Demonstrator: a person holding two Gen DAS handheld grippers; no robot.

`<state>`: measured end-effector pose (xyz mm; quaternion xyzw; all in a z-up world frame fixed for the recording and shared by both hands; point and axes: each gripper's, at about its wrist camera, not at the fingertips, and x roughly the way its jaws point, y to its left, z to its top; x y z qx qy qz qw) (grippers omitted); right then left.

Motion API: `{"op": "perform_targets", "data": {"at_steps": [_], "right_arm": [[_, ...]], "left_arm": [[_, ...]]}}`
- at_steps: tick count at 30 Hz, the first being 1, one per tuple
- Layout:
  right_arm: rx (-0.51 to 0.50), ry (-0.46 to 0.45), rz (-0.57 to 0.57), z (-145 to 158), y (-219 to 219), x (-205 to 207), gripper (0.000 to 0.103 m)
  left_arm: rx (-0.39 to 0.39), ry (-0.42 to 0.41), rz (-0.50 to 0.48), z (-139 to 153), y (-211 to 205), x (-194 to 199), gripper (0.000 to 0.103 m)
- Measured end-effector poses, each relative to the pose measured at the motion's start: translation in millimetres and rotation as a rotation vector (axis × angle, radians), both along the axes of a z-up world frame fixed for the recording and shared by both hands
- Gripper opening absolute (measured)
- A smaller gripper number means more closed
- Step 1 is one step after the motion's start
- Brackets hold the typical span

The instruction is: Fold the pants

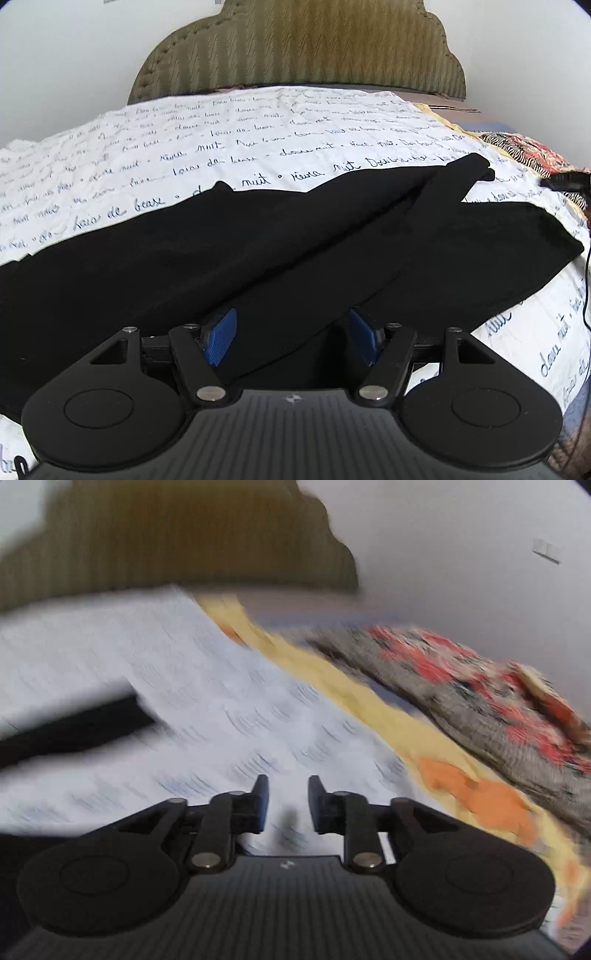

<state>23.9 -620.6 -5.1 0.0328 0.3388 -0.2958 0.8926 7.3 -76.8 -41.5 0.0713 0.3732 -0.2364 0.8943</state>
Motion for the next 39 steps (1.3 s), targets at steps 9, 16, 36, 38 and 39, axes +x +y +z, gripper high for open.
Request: {"op": "perform_targets", "data": {"at_steps": [9, 16, 36, 38, 39], "right_arm": [[0.486, -0.182, 0.093, -9.1, 9.3, 63.7, 0.038], [0.597, -0.253, -0.071, -34.0, -26.0, 89.5, 0.038], [0.652, -0.348, -0.136, -24.4, -17.8, 85.2, 0.007], [0.617, -0.374, -0.115, -4.9, -12.9, 71.9, 0.007], [0.607, -0.391, -0.105, 5.3, -11.0, 63.7, 0.007]], "left_arm": [[0.028, -0.004, -0.016, -1.5, -6.1, -1.6, 0.067], [0.024, 0.017, 0.0, -5.9, -2.7, 6.1, 0.067], [0.012, 0.024, -0.006, -4.3, -2.9, 9.7, 0.067], [0.0, 0.03, -0.012, -3.4, -3.4, 10.2, 0.067], [-0.008, 0.032, -0.016, -2.4, -3.6, 10.4, 0.067]]}}
